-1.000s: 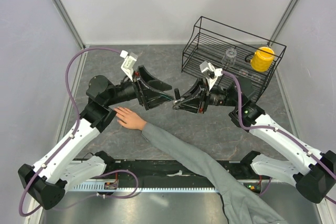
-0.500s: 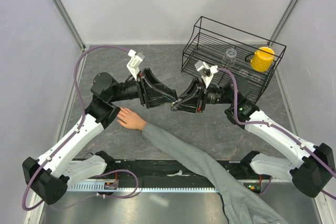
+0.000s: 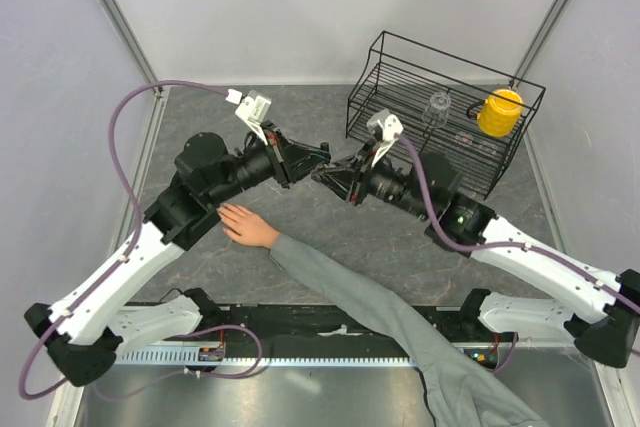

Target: Paint the nails

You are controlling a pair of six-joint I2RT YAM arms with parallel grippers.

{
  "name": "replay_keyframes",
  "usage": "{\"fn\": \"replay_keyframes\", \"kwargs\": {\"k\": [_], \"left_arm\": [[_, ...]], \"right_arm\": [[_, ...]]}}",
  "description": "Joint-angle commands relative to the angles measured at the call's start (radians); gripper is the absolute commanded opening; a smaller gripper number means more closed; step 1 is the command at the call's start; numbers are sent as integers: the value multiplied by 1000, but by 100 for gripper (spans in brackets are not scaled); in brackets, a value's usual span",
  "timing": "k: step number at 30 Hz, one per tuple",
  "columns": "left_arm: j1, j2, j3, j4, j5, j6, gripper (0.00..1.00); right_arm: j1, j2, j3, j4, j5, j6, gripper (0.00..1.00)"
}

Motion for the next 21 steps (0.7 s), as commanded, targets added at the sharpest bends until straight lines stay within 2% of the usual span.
{"fn": "replay_keyframes", "kwargs": {"k": [1, 5, 6, 8, 11, 12, 13, 14, 15, 16, 17, 18, 20, 21], "left_arm": [[-293, 13, 142, -302, -689, 183, 2], [-307, 73, 171, -335, -687, 154, 2], [-307, 76, 171, -338, -684, 155, 2], [-304, 60, 163, -327, -680, 157, 2], [-286, -4, 117, -251, -609, 169, 29], [-272, -26, 91, -228, -544, 166, 47], [-239, -40, 79, -212, -514, 160, 54], [-220, -67, 64, -189, -476, 143, 59], [-197, -74, 59, -181, -391, 135, 68], [-150, -80, 56, -177, -340, 126, 72], [-127, -83, 53, -169, -291, 109, 77], [-102, -86, 48, -163, -196, 99, 80], [-45, -91, 22, -116, -111, 65, 82], [-30, -98, 11, -85, -24, 53, 82]], "right_arm": [[316, 27, 115, -258, 877, -258, 0], [335, 78, 127, -251, 908, -264, 0], [330, 75, 121, -242, 885, -273, 0], [313, 52, 95, -212, 732, -282, 0], [261, 2, 38, -121, 518, -265, 0], [231, -9, 25, -108, 470, -261, 0], [212, -20, 3, -99, 424, -258, 0], [192, -35, -5, -91, 309, -256, 0], [145, -40, -9, -90, 259, -241, 0], [119, -57, -21, -87, 213, -230, 0], [93, -63, -28, -77, 101, -224, 0], [41, -69, -31, -73, 48, -215, 0], [-4, -86, -38, -65, -64, -193, 0], [-39, -89, -38, -61, -154, -184, 0]]}}
